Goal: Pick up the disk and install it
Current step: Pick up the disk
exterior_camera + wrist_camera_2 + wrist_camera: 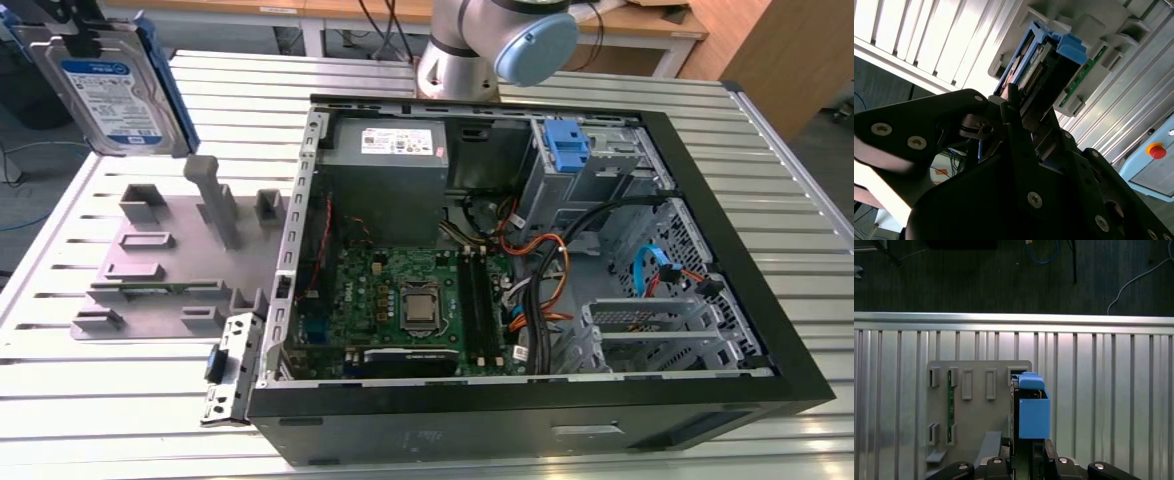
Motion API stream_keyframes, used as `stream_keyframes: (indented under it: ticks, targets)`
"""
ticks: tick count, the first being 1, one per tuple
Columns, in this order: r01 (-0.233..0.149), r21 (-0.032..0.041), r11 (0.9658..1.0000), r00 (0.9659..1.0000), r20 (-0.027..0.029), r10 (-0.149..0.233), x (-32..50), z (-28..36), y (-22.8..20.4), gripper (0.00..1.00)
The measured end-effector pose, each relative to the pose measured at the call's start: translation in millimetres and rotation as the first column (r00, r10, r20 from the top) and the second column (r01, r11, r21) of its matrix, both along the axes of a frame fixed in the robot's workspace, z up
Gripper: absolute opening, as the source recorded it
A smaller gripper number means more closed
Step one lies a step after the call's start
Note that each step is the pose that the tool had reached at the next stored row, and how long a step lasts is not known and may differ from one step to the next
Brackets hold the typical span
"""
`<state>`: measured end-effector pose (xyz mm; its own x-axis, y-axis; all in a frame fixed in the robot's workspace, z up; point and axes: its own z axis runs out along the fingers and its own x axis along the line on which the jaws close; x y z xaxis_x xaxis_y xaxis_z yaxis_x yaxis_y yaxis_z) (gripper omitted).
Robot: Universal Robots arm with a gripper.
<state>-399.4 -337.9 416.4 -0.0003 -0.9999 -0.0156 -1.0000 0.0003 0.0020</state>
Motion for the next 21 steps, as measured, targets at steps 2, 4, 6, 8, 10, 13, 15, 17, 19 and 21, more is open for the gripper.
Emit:
stream_keyframes:
  ticks: [2, 4, 6, 8, 10, 13, 15, 17, 19, 21]
  targets:
    - [0.0, -0.0002, 1.0, 1.0, 0.0, 0.0, 0.0, 2.1, 0.0, 0.35]
    - [0.0, -0.0003, 1.0, 1.0, 0.0001, 0.0, 0.0, 2.7, 0.0, 0.35]
    - [0.0, -0.0003, 1.0, 1.0, 0.0001, 0.0, 0.0, 2.9, 0.0, 0.35]
    - [0.0, -0.0004, 1.0, 1.0, -0.0001, 0.0, 0.0, 3.0, 0.0, 0.35]
    - [0.0, -0.0004, 1.0, 1.0, 0.0, 0.0, 0.0, 3.2, 0.0, 0.35]
    - [0.0, -0.0005, 1.0, 1.0, -0.0002, 0.0, 0.0, 5.9, 0.0, 0.35]
    - [0.0, -0.0004, 1.0, 1.0, -0.0002, 0.0, 0.0, 8.3, 0.0, 0.35]
    - [0.0, -0.0004, 1.0, 1.0, -0.0001, 0.0, 0.0, 11.8, 0.0, 0.35]
    - [0.0, -0.0004, 1.0, 1.0, -0.0001, 0.0, 0.0, 16.0, 0.0, 0.35]
    - [0.0, -0.0004, 1.0, 1.0, -0.0002, 0.0, 0.0, 20.4, 0.0, 0.35]
